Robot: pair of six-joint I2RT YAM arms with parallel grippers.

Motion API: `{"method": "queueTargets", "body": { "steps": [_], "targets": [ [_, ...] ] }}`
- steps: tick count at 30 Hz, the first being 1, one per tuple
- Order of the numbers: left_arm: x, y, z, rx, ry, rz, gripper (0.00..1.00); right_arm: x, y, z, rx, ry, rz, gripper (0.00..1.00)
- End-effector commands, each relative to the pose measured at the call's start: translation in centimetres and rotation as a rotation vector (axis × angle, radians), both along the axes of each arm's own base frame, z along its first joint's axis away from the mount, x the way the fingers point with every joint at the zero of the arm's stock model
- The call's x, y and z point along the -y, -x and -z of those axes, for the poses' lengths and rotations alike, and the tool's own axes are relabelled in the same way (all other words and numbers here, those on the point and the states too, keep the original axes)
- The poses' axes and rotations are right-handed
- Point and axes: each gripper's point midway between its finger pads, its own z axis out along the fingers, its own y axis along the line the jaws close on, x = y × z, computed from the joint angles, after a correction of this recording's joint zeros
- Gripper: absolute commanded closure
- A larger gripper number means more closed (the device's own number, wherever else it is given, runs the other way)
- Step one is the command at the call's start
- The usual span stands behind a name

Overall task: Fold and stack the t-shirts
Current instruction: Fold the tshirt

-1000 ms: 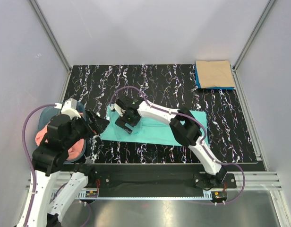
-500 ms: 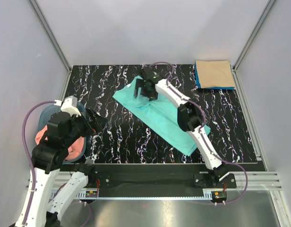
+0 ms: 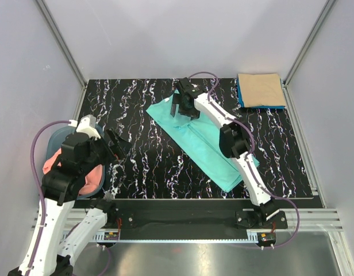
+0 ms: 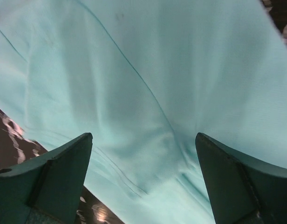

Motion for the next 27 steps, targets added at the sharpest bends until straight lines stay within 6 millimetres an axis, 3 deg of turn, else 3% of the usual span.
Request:
{"method": "queueTargets", "body": {
  "steps": [1,3,6,9,12,13,14,15,19,27],
  "targets": [
    [0.8,-0.3,-1.1,0.026,0.060,0.008,0.01,3.4,-0.6,-10.1,0.255,0.187,-0.171,0.00],
    [1.4,-0.2,-0.9,0.021,0.096,0.019,0.01,4.5,0.7,-12.1,0.281,0.224,-0.248,0.00],
    [2.1,-0.1,-0.7,0.015,0.134,0.042,0.01,5.6,3.2,-12.3,0.244,0.253,-0.313,0.00],
    [2.7,-0.1,-0.7,0.010,0.158,0.065,0.01,8.4,8.4,-10.3,0.145,0.305,-0.387,0.00],
    [3.1,0.0,-0.6,-0.002,0.179,0.080,0.01,10.2,11.1,-8.9,0.113,0.326,-0.405,0.00],
    [3.2,0.0,-0.6,-0.005,0.188,0.080,0.01,11.3,13.1,-7.5,0.074,0.337,-0.420,0.00],
    [3.3,0.1,-0.5,-0.010,0.194,0.083,0.01,11.6,13.5,-7.0,0.078,0.335,-0.421,0.00],
    [3.4,0.1,-0.5,-0.010,0.198,0.087,0.01,12.2,15.2,-5.2,0.030,0.336,-0.446,0.00],
    [3.7,0.4,-0.5,-0.011,0.223,0.095,0.01,12.7,17.3,-3.0,-0.021,0.308,-0.458,0.00],
    [3.6,1.1,-0.6,-0.012,0.225,0.103,0.01,13.3,17.1,0.9,-0.047,0.366,-0.499,0.00]
  ]
}}
